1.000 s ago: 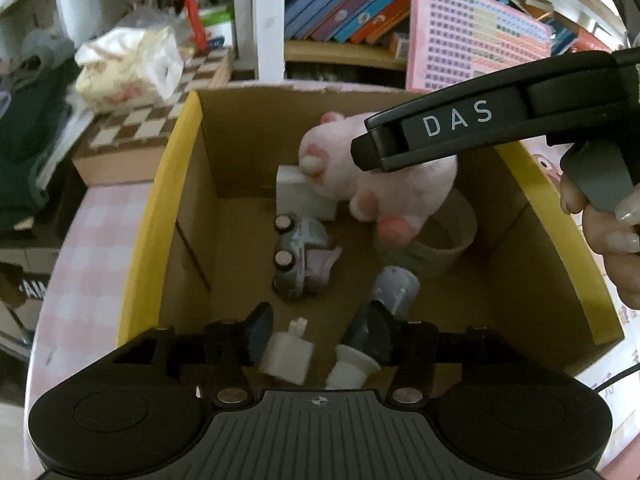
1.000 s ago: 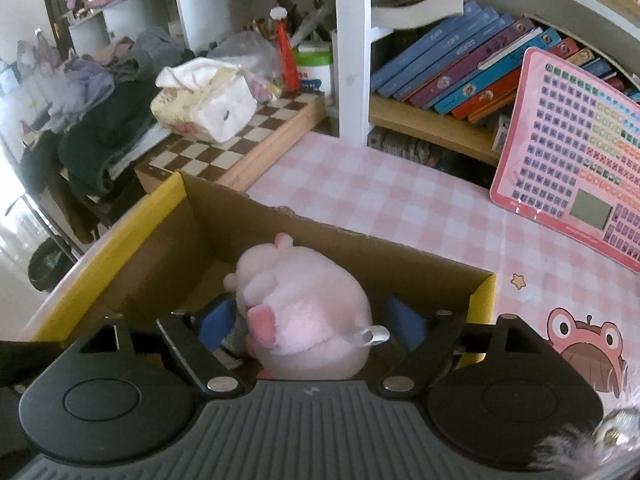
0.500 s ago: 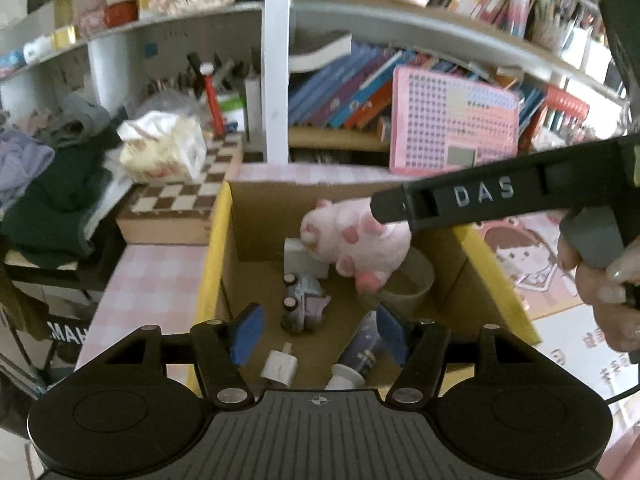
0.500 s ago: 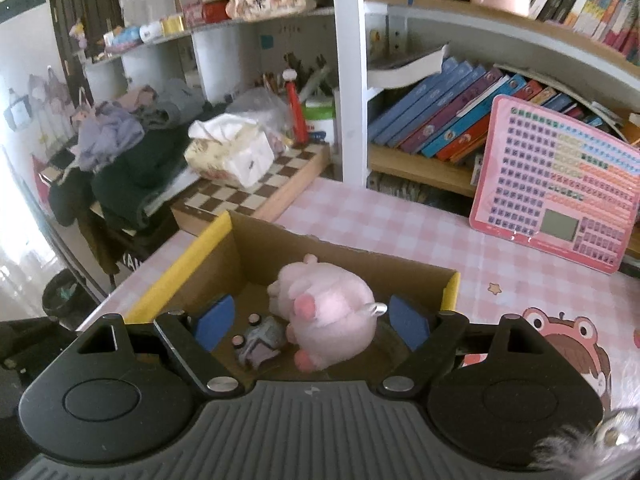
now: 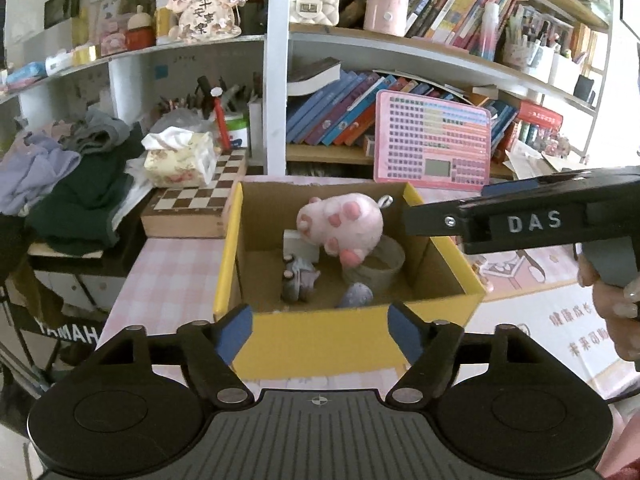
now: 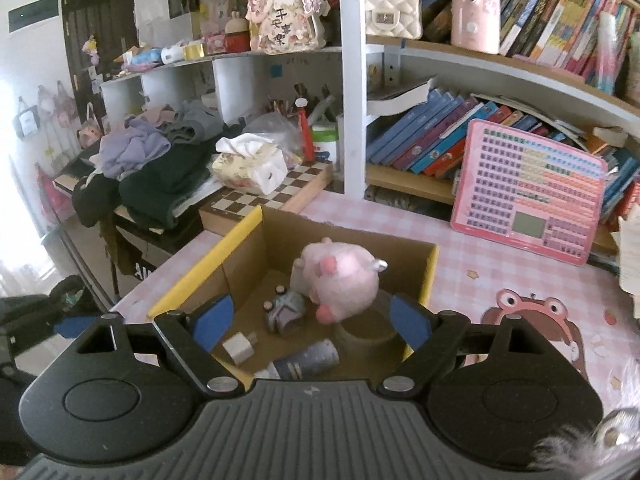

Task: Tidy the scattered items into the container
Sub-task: 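Withdraw both open tools from the box back over the table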

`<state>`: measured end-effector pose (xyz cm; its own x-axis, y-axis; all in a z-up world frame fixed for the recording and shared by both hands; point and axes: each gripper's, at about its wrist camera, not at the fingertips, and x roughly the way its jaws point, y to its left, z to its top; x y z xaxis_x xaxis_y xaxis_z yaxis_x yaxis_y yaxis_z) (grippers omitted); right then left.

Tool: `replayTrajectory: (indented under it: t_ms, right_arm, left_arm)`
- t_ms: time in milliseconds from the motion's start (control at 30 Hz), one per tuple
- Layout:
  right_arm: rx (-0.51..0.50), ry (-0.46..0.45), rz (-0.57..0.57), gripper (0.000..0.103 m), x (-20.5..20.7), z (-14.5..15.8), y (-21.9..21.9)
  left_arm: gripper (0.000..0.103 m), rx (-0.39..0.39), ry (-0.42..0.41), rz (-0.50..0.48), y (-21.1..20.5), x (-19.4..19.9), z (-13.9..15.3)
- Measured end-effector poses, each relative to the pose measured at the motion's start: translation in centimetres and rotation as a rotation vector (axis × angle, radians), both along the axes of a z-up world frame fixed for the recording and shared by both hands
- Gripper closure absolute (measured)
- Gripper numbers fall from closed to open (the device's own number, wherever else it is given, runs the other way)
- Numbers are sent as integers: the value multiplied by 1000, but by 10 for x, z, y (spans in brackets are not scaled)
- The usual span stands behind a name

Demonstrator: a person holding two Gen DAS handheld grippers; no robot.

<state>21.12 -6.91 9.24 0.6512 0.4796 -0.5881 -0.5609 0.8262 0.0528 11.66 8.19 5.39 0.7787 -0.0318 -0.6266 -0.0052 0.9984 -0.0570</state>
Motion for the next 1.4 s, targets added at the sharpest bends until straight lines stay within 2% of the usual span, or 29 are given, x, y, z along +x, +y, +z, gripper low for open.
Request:
replayTrajectory:
  t_ms: [500, 633, 800, 1100, 1233, 1400]
  right_arm:
    - [-71, 3, -98, 16, -78, -36, -34]
    - [-77, 19, -133, 14, -94, -48, -38]
    - [-105, 33, -150, 14, -117, -63, -38]
    - [-146, 111, -121, 13, -140, -82, -26]
    - [-164, 143, -113, 13, -145, -87, -22]
    - [-170, 183, -127, 11, -151, -94, -26]
  left_arm:
    - [22, -13, 59, 7, -6, -58, -23]
    - [16, -11, 67, 10, -8, -69, -26]
    - [16, 12, 78, 24, -10, -80, -33]
    - [16, 21, 140, 29, -11, -100, -49]
    - [12, 23, 161, 23, -11, -104, -53]
    - [11, 9, 196, 27, -9, -106, -60]
